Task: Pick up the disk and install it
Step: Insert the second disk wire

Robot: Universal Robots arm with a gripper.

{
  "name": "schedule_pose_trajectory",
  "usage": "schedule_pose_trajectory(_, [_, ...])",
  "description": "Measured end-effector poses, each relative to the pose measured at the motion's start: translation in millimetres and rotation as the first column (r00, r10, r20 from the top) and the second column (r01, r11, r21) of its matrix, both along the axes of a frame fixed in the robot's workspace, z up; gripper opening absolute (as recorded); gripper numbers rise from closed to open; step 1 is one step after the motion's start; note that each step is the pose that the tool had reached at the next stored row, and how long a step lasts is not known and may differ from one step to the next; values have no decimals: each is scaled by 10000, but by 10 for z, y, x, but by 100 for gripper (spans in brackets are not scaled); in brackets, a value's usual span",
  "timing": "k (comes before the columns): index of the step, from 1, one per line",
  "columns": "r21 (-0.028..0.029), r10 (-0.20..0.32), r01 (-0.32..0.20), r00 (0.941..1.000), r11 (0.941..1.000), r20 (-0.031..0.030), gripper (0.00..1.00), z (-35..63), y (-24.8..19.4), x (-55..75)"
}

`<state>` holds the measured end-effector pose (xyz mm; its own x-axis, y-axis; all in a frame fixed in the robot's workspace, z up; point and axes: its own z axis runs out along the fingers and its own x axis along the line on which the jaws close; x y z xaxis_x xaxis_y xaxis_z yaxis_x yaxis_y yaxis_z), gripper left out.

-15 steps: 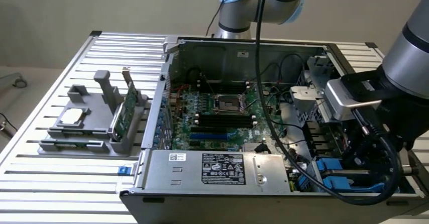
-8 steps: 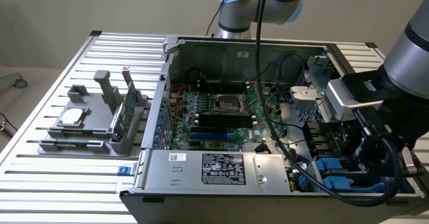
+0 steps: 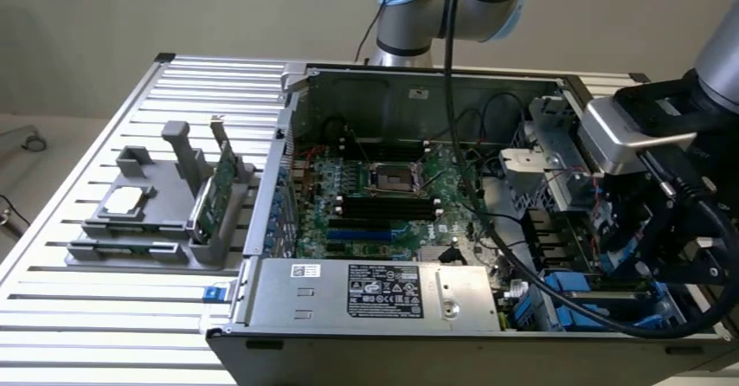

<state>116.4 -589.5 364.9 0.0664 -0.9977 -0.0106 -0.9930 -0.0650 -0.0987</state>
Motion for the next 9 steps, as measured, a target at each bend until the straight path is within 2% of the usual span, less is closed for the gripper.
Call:
schedule_pose_trajectory(1, [31,0,0,10000,10000,0,35,3,-1,5])
schedule_pose_trajectory(3, [124,2,-2,10000,9999,0,22,4,-3,18])
schedule_pose_trajectory(4, [178,6,-6,10000,9998,0,22,4,-4,28])
schedule_pose_trajectory(5, [234,13,-13,10000,9997,0,11,4,-5,38])
schedule_pose_trajectory(9, [467,60,-60,10000,9989,1,11,-1,-10,71])
